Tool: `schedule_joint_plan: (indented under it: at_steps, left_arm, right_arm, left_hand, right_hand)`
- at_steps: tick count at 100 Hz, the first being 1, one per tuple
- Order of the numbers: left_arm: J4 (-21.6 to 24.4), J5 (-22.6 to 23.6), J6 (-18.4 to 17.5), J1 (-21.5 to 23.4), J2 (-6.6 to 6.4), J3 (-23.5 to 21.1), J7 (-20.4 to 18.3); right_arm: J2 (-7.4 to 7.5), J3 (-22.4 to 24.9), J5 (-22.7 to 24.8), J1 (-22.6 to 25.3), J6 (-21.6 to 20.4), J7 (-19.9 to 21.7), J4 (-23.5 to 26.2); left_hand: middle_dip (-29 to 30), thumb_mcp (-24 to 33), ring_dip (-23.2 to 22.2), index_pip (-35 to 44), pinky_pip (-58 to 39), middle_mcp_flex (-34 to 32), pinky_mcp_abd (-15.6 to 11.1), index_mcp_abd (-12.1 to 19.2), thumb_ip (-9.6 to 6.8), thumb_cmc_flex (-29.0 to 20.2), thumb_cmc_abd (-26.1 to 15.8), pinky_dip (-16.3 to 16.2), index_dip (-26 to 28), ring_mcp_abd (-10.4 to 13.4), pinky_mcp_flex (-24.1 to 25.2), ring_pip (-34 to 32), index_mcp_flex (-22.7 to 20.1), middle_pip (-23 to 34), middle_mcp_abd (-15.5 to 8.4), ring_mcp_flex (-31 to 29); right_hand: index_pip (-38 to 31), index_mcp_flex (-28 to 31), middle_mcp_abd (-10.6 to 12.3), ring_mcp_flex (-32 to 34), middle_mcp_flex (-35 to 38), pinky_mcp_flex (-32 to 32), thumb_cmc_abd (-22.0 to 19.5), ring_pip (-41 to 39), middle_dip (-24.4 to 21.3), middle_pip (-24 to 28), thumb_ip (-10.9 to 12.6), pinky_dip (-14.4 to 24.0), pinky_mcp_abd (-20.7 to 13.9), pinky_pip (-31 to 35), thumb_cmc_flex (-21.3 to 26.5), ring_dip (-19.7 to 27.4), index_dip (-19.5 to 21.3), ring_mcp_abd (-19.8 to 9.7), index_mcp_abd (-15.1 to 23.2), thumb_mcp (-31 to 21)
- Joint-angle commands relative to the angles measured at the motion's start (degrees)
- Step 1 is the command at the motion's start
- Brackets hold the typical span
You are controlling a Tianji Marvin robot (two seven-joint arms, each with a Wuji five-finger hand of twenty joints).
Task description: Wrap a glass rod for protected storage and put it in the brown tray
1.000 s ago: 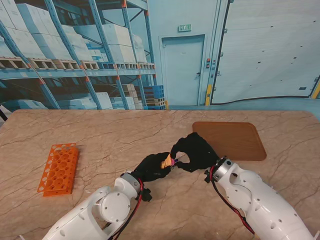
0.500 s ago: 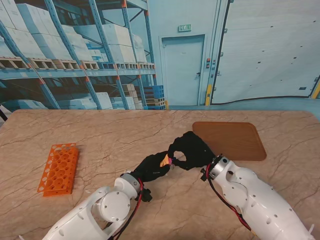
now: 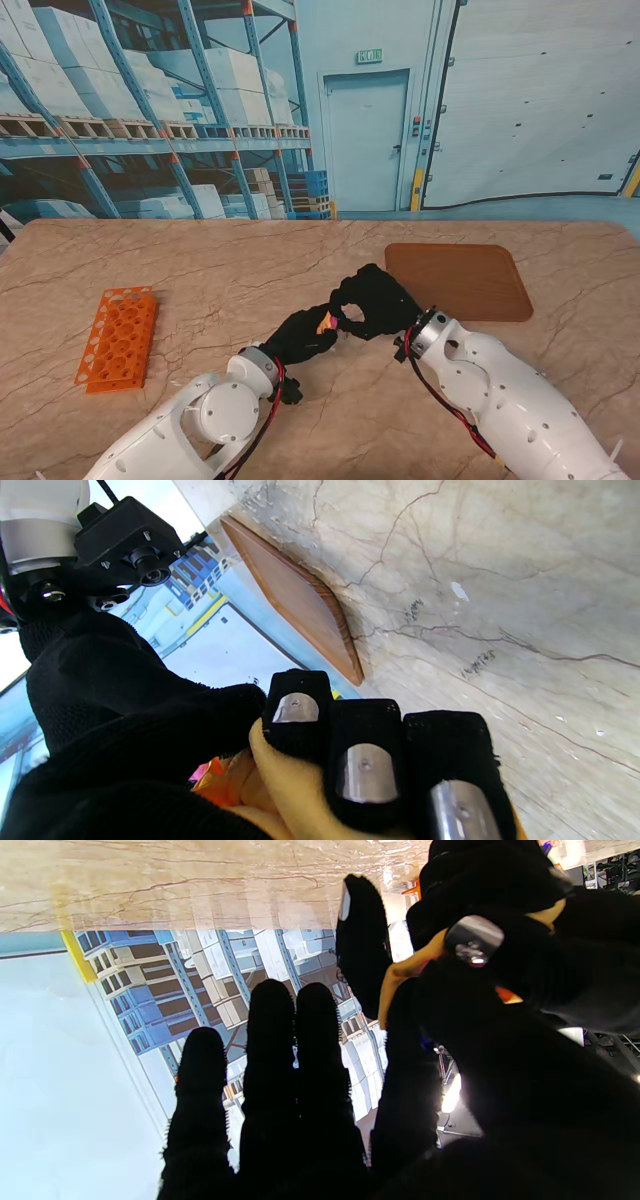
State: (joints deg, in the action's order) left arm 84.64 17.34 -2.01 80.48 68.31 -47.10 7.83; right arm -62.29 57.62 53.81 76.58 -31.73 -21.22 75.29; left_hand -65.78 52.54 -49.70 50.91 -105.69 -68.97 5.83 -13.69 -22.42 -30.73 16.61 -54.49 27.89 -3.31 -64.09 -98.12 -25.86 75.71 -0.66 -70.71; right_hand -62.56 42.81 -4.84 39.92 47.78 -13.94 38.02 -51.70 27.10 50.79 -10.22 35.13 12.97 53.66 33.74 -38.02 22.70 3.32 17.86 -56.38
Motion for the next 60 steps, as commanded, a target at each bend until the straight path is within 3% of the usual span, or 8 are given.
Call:
schedule_joint_plan:
  at_steps: [1,8,13,37,43,50,56,60]
  left_arm:
    - [-0.06,1.02,-1.89,-0.34,0.43,0.46,0.03]
    - [-0.48,1.57,-2.83,-0.53,0.39,0.56,0.23]
    - [-0.42,1.32,-2.97,-0.48,0.37,0.50,0.11]
    - [-0.52,-0.44,-4.15,-0.32,0.46,0.22,-0.35]
    - [-0.56,-0.64,-4.46,-0.27,0.50,0.14,-0.27]
    - [-0.21,-0.93,-4.09,0.00,0.60,-0.03,-0.02]
    - [0.03,-0.87,-3.51,0.13,0.64,-0.10,0.18]
    - [0.08,-0.73,-3.26,0.18,0.69,-0.11,0.40]
  right_arm:
    - [-0.52,-0.38,0.43,0.34,0.09,-0.02,0.65]
    - [-0.49,-0.32,0.58,0.36,0.54,-0.16,0.59]
    - [-0.50,-0.30,0.55,0.37,0.76,-0.13,0.57]
    - [-0.44,-0.45,0.63,0.39,1.60,0.09,0.63]
    - [-0.43,-0.45,0.56,0.43,1.81,0.29,0.69]
    - [-0.43,-0.45,0.46,0.47,1.90,0.46,0.74]
    - [-0.43,-0.47,0.48,0.47,1.80,0.42,0.76]
    - [-0.42,-0.47,0.57,0.46,1.66,0.33,0.77]
  left_hand:
    - [-1.05,-9.56,-0.80,-1.94,-14.29,-0.11,-8.54,1.53,9.44,4.94,3.75,-1.02,1.00,1.51,-0.47,-4.75,1.69,2.58,-0.55,-2.08]
    - [-1.32,-18.71,-0.89,-2.55,-14.29,0.43,-8.85,1.84,21.37,7.48,6.40,-0.50,1.07,1.54,-0.47,-4.70,1.80,2.33,-0.80,-2.08]
    - [-1.46,-23.25,-0.92,-2.72,-14.29,0.83,-8.14,1.75,24.10,8.53,6.35,-0.47,1.06,1.44,-0.42,-4.64,1.78,2.22,-0.38,-2.08]
    - [-2.02,-37.52,-2.22,-2.81,-14.29,2.12,-5.24,1.75,24.02,12.30,-5.20,-0.51,1.05,-2.05,-0.17,-3.85,1.73,1.93,2.26,-1.98]
    - [-2.11,-42.09,-2.56,-3.49,-14.29,2.26,-4.51,1.95,22.79,11.24,-10.49,-0.58,0.71,-2.63,-0.12,-3.74,0.87,1.84,2.88,-1.98]
    - [-2.13,-37.36,-2.82,-3.79,-14.29,2.09,-3.29,1.91,18.87,9.64,-16.72,-0.73,0.53,-3.78,-0.03,-3.72,0.00,1.87,3.35,-1.96]
    - [-1.93,-37.57,-2.71,-3.46,-14.29,1.87,-2.90,1.98,23.01,-0.09,-19.62,-0.82,0.74,-3.99,-0.01,-3.75,-0.33,1.89,3.24,-1.97]
    - [-1.85,-38.55,-2.64,-3.17,-14.29,1.81,-2.93,1.95,24.09,-6.37,-20.47,-0.76,0.91,-3.92,0.00,-3.76,-0.24,1.89,2.98,-1.97]
  right_hand:
    - [1.24,2.01,-0.49,0.92,1.13,-0.01,-3.23,-1.26,-0.36,1.35,-1.07,0.13,0.77,1.56,1.57,-0.68,-1.58,-0.30,3.58,1.21]
    - [1.26,2.11,-0.58,0.96,1.20,0.00,-3.13,-1.41,-0.42,1.42,-1.04,0.09,0.78,1.66,1.65,-0.72,-1.64,-0.26,3.62,1.11]
    - [1.23,2.12,-0.65,0.94,1.16,0.01,-3.06,-1.48,-0.47,1.45,-1.03,0.05,0.78,1.75,1.65,-0.74,-1.61,-0.19,3.57,1.04]
    - [1.27,2.21,-0.70,0.73,1.10,0.12,-2.96,-1.51,-0.61,1.54,-1.02,-0.11,0.79,1.95,1.61,-0.69,-1.59,-0.10,3.61,0.93]
    - [1.30,2.16,-0.75,0.60,0.97,0.19,-2.92,-1.44,-0.65,1.49,-1.00,-0.15,0.79,1.95,1.66,-0.66,-1.58,-0.09,3.66,0.88]
    - [1.29,2.22,-0.81,0.55,0.89,0.22,-2.88,-1.41,-0.67,1.48,-1.03,-0.20,0.72,1.99,1.60,-0.63,-1.57,-0.09,3.66,0.89]
    - [1.37,2.14,-0.80,0.51,0.78,0.28,-2.90,-1.39,-0.68,1.47,-1.03,-0.24,0.73,2.00,1.56,-0.61,-1.58,-0.12,3.75,0.87]
    - [1.35,2.17,-0.79,0.49,0.78,0.30,-2.90,-1.39,-0.68,1.48,-1.02,-0.27,0.72,2.00,1.56,-0.61,-1.56,-0.11,3.79,0.85]
